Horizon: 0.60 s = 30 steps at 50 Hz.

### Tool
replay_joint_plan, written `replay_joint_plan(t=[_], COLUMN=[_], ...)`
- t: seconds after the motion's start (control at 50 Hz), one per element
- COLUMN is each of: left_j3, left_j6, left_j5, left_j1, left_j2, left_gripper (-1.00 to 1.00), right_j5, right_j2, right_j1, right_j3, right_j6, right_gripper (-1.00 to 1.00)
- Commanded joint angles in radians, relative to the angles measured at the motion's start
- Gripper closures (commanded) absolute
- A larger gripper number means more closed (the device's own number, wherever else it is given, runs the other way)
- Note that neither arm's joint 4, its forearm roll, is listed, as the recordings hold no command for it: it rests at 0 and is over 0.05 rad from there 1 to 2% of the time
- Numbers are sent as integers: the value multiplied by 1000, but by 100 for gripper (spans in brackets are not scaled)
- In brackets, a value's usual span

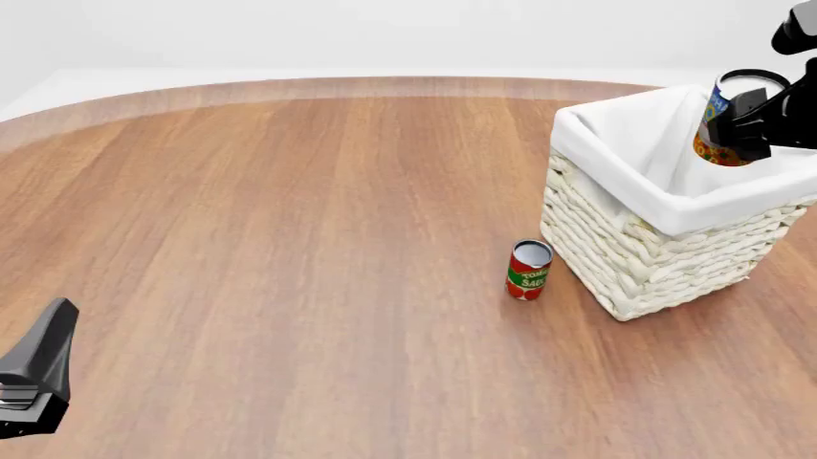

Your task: Pick up the alphabet soup and the cream cheese box, and put them in the basket.

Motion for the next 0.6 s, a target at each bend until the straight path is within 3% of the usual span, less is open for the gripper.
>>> replay_joint_plan(t=[0.02, 0.6], left_j3=[0, 0], left_j6=[0, 0], left_j5=[0, 0], left_j1=[0, 0], left_j2=[0, 0], left_gripper=[-100, -100], right_j5=[-36, -138], right_j2=[50, 187], right_j1=[-4, 2], right_j3=[-15, -1], right_j6=[19, 23], right_gripper=[100, 100])
